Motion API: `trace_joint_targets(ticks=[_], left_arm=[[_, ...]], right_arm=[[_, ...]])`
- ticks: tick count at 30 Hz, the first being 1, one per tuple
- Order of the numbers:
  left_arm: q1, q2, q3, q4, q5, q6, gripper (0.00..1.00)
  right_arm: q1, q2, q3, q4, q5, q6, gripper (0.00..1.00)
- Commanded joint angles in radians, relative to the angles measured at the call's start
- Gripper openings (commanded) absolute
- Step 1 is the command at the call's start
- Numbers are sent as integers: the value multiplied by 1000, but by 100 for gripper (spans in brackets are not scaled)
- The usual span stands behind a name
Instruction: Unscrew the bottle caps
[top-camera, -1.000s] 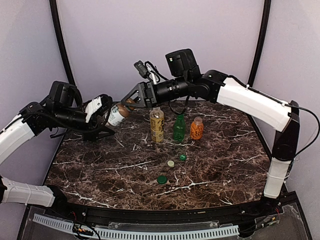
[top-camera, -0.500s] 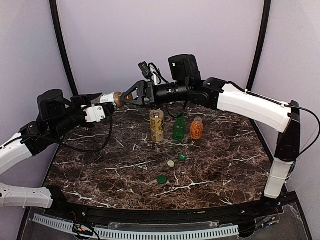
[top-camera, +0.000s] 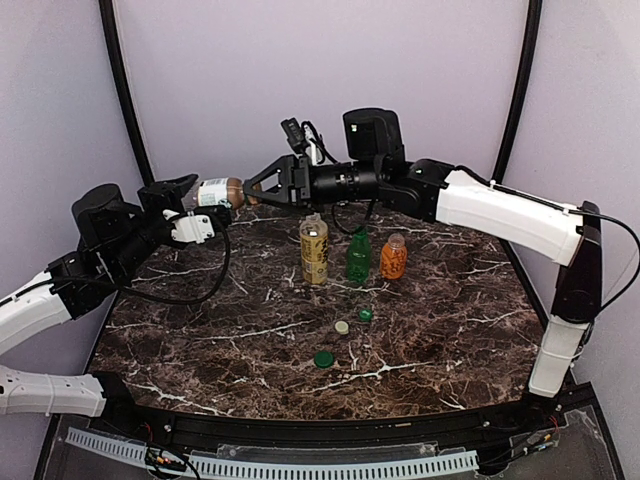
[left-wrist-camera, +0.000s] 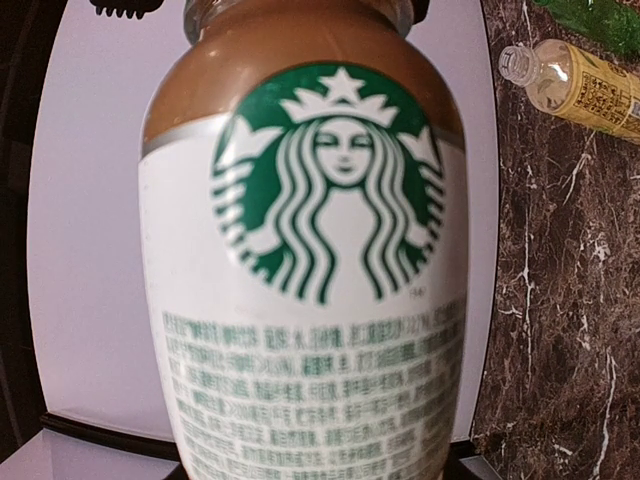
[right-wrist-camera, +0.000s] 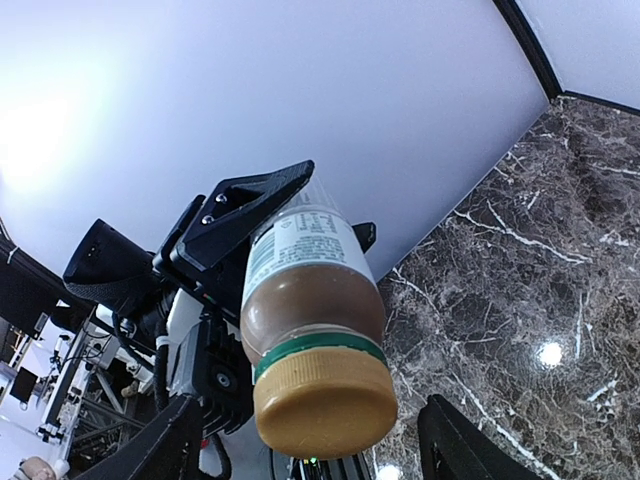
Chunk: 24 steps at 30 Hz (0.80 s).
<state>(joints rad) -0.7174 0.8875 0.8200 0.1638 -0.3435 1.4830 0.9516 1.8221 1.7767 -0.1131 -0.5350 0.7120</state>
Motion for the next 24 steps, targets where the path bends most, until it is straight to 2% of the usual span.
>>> trace_joint_targets(ticks=[1,5,9,11,17,20,22,24], left_arm=[[-11,-17,-3,26,-16,6,31],[-15,-15,-6,22,-18,5,30],[-18,-9,-1,26,-17,6,30],[-21,-10,-5,21,-16,7,30],[-25,-10,-13,18,-14,3,29],[-34,-10,-10,4,-11,-4,27],[-37,-13,7,-43,5,-42,26],[-37,-12,58,-183,48,-128,26]], right_arm=[[-7,-14,-4,74,-29,14,66],[-8,-6,4,82,-40,13,49],[-10,6,7,80,-54,26,48],[-11,9,7,81,-57,23,44],[-11,35,39,66,-103,15,24],[-10,49,60,42,-120,-14,9],[-7,51,75,7,-121,-64,1],[6,43,90,-40,-106,-167,0]])
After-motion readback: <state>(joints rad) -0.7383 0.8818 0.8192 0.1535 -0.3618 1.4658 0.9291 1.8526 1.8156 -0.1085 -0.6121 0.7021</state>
